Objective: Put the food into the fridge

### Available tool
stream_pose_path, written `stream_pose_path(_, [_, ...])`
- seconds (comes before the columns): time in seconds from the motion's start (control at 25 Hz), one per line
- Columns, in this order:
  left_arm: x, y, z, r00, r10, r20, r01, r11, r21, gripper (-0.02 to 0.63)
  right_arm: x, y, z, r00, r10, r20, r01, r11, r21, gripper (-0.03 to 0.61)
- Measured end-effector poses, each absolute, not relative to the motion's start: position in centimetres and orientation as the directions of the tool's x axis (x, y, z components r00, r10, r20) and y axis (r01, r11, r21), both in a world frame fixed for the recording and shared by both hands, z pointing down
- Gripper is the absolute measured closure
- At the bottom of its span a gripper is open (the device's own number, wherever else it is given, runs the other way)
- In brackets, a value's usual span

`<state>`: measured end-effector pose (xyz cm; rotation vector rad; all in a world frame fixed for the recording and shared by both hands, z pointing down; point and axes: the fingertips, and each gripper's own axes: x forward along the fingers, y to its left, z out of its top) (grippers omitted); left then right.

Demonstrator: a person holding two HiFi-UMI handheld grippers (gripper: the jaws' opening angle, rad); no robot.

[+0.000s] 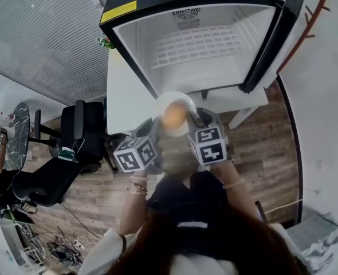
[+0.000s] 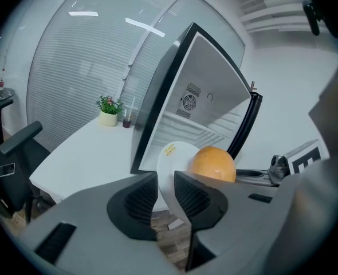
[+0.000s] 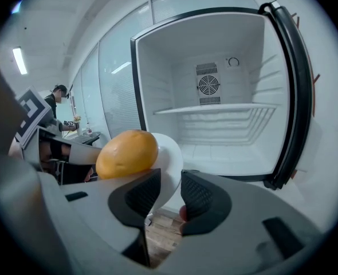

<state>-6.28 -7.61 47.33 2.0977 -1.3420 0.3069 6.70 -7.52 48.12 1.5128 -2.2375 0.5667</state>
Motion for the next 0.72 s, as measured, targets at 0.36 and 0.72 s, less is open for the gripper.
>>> stream_pose_path(0.36, [-2.4,-6.7,47.2,0.459,-0.731,0.505,-0.879,-0.291,0.378,0.532,10.6,-7.6,47.0,-0.346,-0.793,0.501,-0.934,0.34,-0.108,0.472])
stream_pose_path(0.72, [0.2,-7.9,46.9,0.493,-0.711,0.502,-0.864,-0.331,0.379,0.532,13.2,-8.2,47.1,-0.307,-0.815,0.491,-0.95,0.292,-0.108,0.474])
